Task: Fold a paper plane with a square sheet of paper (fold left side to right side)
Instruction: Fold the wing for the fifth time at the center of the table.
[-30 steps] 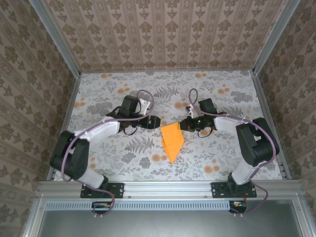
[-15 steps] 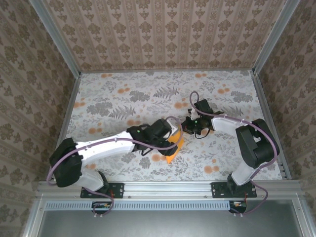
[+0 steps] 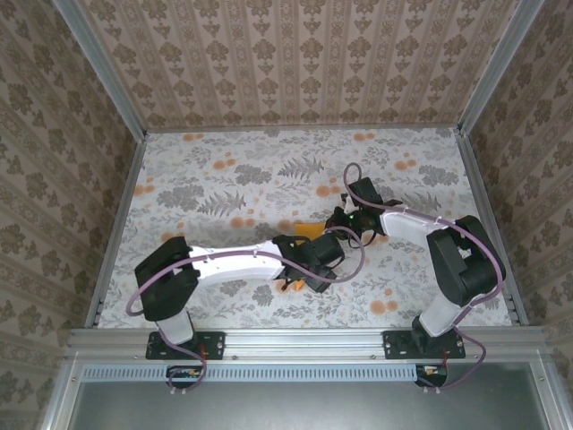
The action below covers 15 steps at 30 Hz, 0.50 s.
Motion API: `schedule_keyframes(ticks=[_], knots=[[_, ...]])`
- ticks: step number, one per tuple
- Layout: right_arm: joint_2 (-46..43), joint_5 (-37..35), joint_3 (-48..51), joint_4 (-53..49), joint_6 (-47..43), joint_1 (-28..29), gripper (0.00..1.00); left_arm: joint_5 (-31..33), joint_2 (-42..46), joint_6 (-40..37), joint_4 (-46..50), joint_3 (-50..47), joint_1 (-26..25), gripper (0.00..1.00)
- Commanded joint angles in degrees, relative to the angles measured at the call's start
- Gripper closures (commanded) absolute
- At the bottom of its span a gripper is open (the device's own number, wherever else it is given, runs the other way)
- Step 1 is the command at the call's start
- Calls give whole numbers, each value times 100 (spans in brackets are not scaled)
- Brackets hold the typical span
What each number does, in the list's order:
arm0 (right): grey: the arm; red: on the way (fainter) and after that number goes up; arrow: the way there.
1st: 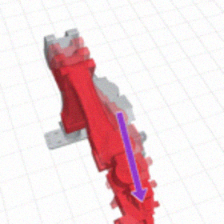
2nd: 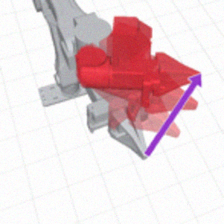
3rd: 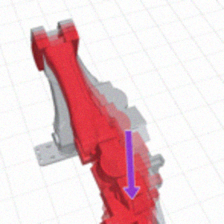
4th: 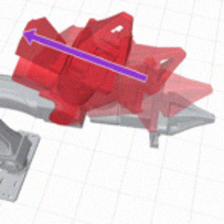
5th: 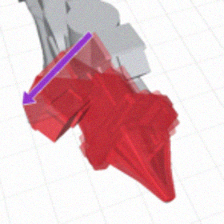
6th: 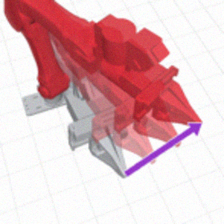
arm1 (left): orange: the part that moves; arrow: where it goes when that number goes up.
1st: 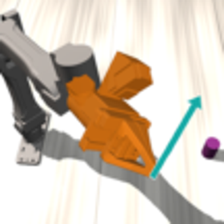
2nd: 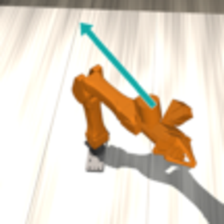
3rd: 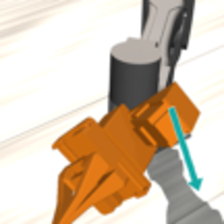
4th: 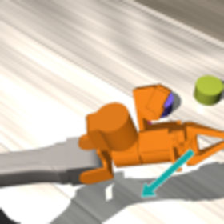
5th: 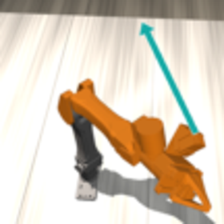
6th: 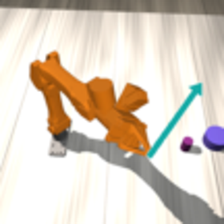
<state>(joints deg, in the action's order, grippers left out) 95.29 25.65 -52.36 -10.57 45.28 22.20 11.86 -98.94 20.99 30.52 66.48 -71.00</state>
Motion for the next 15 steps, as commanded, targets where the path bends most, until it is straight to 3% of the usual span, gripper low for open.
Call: schedule_keyframes(ticks=[1, 9, 15], knots=[[122, -113, -176, -112, 121, 33, 100, 497, -205, 77, 474, 219, -128, 26], [221, -69, -215, -113, 120, 39, 100, 860, -522, 106, 677, 327, -177, 33], [269, -73, -230, -142, 104, 48, 100, 911, -697, 139, 716, 389, -203, 52]])
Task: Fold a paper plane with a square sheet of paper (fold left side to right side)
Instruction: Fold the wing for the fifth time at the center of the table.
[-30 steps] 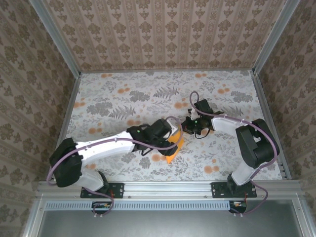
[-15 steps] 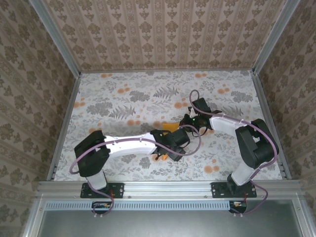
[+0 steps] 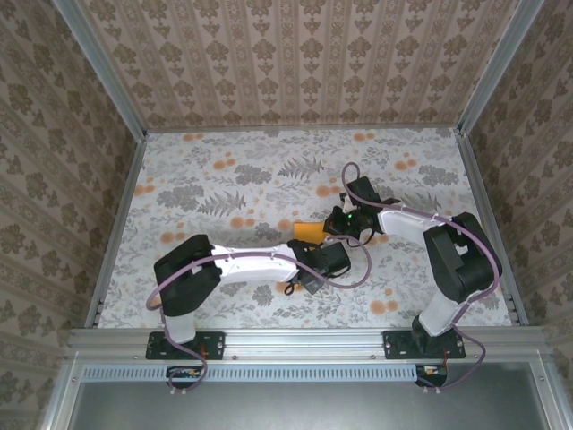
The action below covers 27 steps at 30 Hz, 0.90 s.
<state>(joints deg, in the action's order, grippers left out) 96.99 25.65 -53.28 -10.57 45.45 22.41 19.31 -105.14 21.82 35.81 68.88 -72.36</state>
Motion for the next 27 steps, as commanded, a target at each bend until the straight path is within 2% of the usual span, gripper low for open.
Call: schedule_keyframes(ticks=[1, 10, 21, 24, 27], knots=[[107, -69, -139, -147, 79, 26, 100, 146, -77, 54, 168, 144, -68, 55], [176, -104, -194, -243, -1, 42, 100, 137, -130, 96, 110, 82, -68, 77], [160, -5, -302, -229, -197, 45, 99, -122, 25, 125, -159, -124, 76, 93], [8, -117, -365, -278, -387, 27, 86, -336, 163, 130, -332, -255, 188, 95], [-338, -463, -403, -375, -625, -49, 63, -612, 354, 151, -561, -415, 342, 96]])
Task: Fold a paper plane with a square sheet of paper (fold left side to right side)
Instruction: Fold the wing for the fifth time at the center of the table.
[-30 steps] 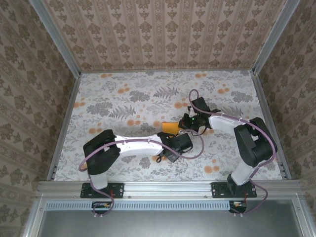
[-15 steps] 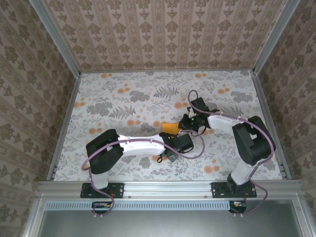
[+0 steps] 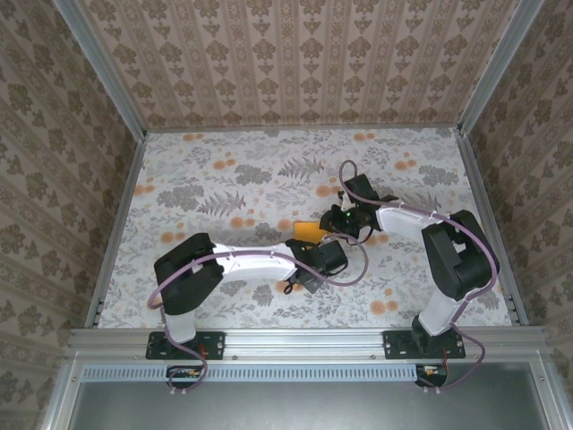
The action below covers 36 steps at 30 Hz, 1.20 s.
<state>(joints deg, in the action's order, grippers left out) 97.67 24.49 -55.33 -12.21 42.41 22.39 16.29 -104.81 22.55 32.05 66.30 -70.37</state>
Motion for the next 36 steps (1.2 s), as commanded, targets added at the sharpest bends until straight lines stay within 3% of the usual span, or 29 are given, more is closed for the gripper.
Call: schedule_keyframes(ticks=[1, 6, 12, 22, 30, 36], knots=[[-581, -505, -189, -250, -396, -87, 56, -384, 398, 92, -261, -216, 199, 97], [-1447, -1111, 78, -334, -696, -330, 31, -832, 751, 171, -684, -535, 477, 100], [-2276, -1224, 859, -152, -929, -508, 22, -1821, 1061, 292, -1412, -932, 971, 100], [-2317, -528, 1712, 758, -858, -440, 22, -3501, 1084, 868, -2785, -1521, 1780, 100], [-1841, -436, 1855, 1509, -617, 9, 27, -4290, 1191, 1584, -4180, -2229, 2306, 100], [-1336, -541, 1764, 1842, -453, 348, 31, -4544, 1277, 2087, -5086, -2776, 2569, 100]])
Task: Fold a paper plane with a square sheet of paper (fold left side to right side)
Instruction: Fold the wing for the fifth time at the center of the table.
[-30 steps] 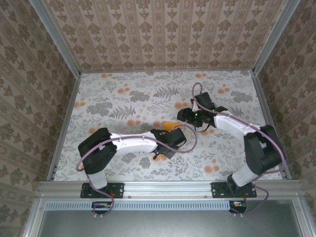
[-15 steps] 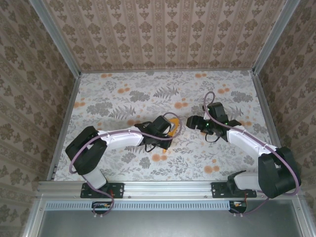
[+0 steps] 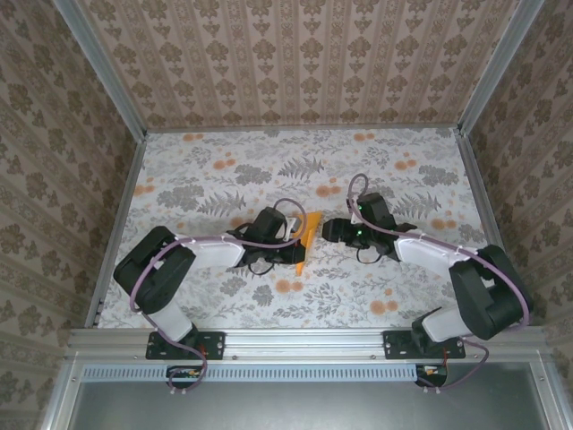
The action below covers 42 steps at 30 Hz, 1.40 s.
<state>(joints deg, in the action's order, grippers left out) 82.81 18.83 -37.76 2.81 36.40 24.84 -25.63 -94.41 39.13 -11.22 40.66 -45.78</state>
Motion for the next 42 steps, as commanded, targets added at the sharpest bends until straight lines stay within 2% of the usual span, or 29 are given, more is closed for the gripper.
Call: schedule_keyframes(ticks=[1, 6, 18, 30, 42], knots=[[214, 16, -9, 379, 177, 145, 32, -412, 249, 534, -951, -319, 183, 100], [496, -62, -56, 657, 416, 318, 36, -629, 237, 962, -1723, -720, 400, 100], [1154, -94, -265, 1417, 1133, 522, 38, -780, 69, 1458, -2460, -1072, 597, 100], [1541, -67, -440, 1827, 1473, 566, 39, -767, -12, 1640, -2694, -1236, 688, 100], [1903, -141, -736, 1697, 1580, 611, 43, -740, -119, 1735, -2682, -1245, 720, 100]])
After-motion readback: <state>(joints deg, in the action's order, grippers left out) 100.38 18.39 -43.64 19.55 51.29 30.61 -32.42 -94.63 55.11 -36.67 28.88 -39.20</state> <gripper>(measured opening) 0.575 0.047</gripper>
